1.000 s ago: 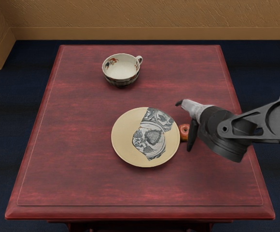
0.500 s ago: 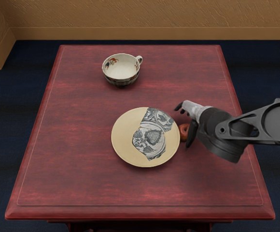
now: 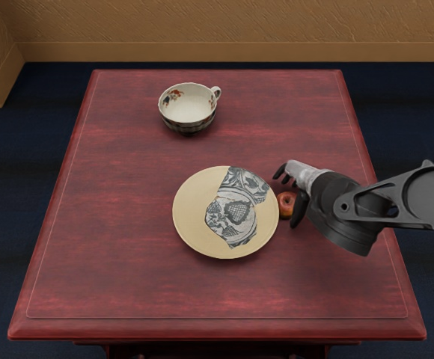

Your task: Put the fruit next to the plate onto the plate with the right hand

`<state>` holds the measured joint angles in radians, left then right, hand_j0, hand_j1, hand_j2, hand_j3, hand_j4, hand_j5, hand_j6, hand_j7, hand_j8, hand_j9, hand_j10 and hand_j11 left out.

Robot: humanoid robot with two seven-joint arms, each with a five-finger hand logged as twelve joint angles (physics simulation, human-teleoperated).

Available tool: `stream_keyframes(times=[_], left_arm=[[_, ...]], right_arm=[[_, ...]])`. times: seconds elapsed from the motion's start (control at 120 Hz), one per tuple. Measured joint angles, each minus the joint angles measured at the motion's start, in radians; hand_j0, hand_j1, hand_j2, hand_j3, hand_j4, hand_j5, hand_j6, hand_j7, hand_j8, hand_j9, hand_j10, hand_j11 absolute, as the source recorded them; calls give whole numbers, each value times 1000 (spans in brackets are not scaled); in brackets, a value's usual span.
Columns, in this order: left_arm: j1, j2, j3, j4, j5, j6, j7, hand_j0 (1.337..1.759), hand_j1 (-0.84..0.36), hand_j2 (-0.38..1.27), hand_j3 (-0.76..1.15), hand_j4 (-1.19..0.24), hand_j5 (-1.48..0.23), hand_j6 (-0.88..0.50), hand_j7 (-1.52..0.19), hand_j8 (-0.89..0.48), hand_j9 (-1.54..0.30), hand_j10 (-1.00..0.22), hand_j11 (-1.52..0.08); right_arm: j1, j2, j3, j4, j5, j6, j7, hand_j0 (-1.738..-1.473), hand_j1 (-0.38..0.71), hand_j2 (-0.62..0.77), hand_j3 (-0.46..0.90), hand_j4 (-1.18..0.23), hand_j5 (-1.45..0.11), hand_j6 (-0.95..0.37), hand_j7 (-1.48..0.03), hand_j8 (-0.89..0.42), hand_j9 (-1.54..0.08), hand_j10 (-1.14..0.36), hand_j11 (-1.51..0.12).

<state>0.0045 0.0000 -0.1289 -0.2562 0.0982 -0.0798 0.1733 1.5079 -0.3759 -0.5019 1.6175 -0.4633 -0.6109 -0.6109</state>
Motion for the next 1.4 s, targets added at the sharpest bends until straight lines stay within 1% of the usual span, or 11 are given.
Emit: stream_keyframes(times=[0.275,0.358,0.392,0.5,0.55,0.567,0.733,0.925,1.125,1.367,1.4], left_arm=[[0,0,0,0,0,0,0,1658,339,2,0,-8,-11,-8,-11,-8,-11,-8,-11],[0,0,-1,0,0,0,0,1658,339,2,0,-8,-11,-8,-11,-8,-11,-8,-11],[0,0,-1,0,1,0,0,1658,339,1,0,-8,-11,-8,-11,-8,-11,-8,-11],[0,0,-1,0,1,0,0,1658,339,2,0,-8,-11,-8,-11,-8,-11,-8,-11],[0,0,-1,0,1,0,0,1658,339,1,0,-8,-11,-8,-11,-8,-11,-8,-11],[-1,0,-1,0,0,0,0,1658,339,1,0,-8,-11,-8,-11,-8,-11,-8,-11],[0,0,0,0,0,0,0,1658,339,1,0,-8,-11,-8,-11,-8,-11,-8,-11],[0,0,0,0,0,0,0,1658,339,2,0,-8,-11,-8,-11,-8,-11,-8,-11],[0,0,0,0,0,0,0,1658,339,2,0,-8,-11,-8,-11,-8,-11,-8,-11],[0,0,0,0,0,0,0,1658,339,1,0,-8,-11,-8,-11,-8,-11,-8,-11],[0,0,0,0,0,0,0,1658,339,1,0,-8,-11,-8,-11,-8,-11,-8,-11]], right_arm=[[-6,3,1,-3,-1,0,0,-1658,51,-66,0,-334,-434,-335,-434,-332,-432,-334,-434],[-48,1,55,-8,7,-11,-10,-1657,238,-78,-1,-526,-613,-477,-648,44,-990,-292,-827],[-67,-2,80,-9,10,-14,-13,-1655,284,-54,-2,-595,-670,-422,-722,40,-1045,-119,-1047],[-98,-8,125,-12,12,-17,-16,-1651,358,92,-2,-665,-855,-337,-892,115,-1093,-2,-1159],[-105,-19,138,-15,9,-10,-13,-1651,370,180,0,-810,-508,-335,-944,43,-1077,-63,-1146],[-107,-24,144,-17,12,-3,-12,-1651,377,194,-1,-973,-116,-337,-959,-29,-1081,-127,-1144],[-116,-108,199,-50,-2,19,-2,-1651,330,269,1,-905,-596,-358,-1057,-264,-1130,-543,-1162],[-118,-169,322,-59,-10,4,0,-1652,281,333,1,-870,-951,-396,-1104,-342,-1173,-646,-1187],[-116,-94,404,-54,-9,2,1,-1654,311,594,0,-856,-1098,-450,-1123,-388,-1175,-740,-1184],[-165,40,419,-53,-5,2,1,-1657,371,558,0,-837,-1179,-408,-1127,-363,-1174,-809,-1182],[-167,42,416,-52,-8,2,1,-1657,289,470,0,-733,-1030,-368,-986,-331,-1027,-709,-1033]])
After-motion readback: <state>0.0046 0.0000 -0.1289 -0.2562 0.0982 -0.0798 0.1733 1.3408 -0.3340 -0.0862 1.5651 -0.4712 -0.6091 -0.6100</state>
